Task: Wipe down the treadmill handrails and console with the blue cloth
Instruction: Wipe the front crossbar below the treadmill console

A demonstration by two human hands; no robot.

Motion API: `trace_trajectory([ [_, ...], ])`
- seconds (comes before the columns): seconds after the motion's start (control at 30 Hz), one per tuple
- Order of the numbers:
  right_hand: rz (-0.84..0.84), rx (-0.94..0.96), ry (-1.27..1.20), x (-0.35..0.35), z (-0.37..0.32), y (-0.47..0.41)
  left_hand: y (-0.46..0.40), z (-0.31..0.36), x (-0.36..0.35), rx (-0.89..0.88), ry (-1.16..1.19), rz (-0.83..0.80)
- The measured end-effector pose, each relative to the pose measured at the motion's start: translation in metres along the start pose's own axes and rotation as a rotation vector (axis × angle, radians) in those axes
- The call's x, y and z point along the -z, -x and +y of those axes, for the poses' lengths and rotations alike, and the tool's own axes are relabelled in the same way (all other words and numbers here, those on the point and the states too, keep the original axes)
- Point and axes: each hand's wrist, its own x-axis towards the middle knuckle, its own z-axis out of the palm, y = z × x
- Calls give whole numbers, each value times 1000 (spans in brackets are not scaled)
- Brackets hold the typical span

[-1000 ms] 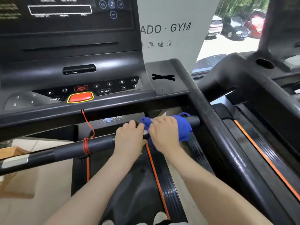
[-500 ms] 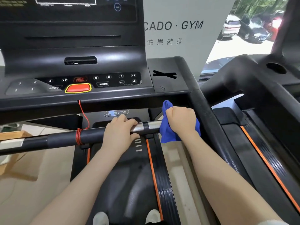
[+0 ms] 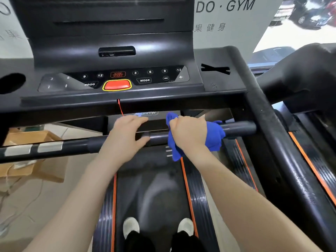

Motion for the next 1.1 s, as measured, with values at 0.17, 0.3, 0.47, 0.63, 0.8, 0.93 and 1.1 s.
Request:
trace_trajectory([
  [0.17, 62, 3, -99, 3, -82, -12, 14, -53, 30, 172, -90, -52],
  [0.3, 38, -56, -136, 6, -103, -22, 20, -80, 36, 151, -108, -93],
  [0.47, -61, -113, -132, 17, -107, -14, 13, -84, 32, 43, -214, -168],
  [0.63, 238, -184, -680, 11, -81, 4, 6, -90, 33, -26, -267, -210],
  [0.8, 105, -211, -907, -30, -87, 56, -4, -96, 40, -83, -190, -290],
  [0.93, -8, -872, -1256, -67, -99, 77, -5, -95, 39, -131, -229, -316],
  [1.1, 38, -1385, -2150, -67, -126, 47, 5, -97, 31, -124, -237, -224],
])
